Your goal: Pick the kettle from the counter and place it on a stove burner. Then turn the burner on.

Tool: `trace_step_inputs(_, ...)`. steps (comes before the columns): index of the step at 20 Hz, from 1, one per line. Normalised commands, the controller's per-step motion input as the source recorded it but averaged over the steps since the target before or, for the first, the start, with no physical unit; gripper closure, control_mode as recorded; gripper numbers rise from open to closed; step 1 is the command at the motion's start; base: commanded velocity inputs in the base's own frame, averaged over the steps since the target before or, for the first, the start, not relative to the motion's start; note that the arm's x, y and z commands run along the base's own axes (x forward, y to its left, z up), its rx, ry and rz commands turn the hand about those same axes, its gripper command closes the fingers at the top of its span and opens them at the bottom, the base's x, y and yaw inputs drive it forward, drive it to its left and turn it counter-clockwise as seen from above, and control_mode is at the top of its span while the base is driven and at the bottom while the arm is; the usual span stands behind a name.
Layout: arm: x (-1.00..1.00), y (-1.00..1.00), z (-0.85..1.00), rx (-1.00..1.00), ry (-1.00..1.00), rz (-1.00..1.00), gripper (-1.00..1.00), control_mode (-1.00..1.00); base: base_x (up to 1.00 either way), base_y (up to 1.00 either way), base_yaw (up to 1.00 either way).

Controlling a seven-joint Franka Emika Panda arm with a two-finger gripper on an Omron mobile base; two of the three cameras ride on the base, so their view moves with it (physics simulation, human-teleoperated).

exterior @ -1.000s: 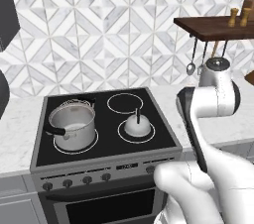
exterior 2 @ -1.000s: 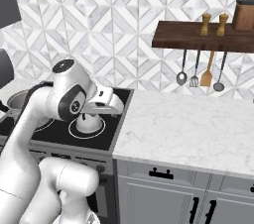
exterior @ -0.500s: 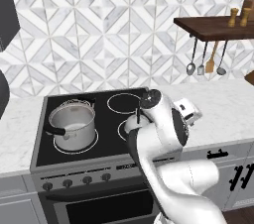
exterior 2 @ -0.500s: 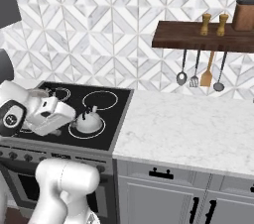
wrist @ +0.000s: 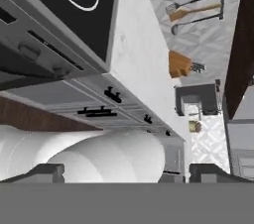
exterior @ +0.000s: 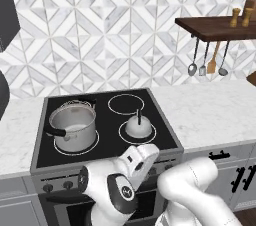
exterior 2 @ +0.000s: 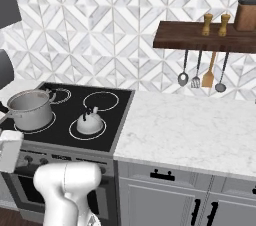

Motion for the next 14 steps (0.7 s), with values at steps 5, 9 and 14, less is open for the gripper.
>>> trace_step_inputs(5,-0.3,1.0,-0.99,-0.47,-0.01,0.11,-1.0,-1.0,0.0,0.0,0.0)
trace_step_inputs(9,0.0,1.0,-0.64,-0.33,-0.53,0.07,-1.0,-1.0,0.0,0.0,0.0)
trace_step_inputs(14,0.0,0.69,-0.21,0.03,-0.75,-0.06,-1.0,-1.0,0.0,0.0,0.0)
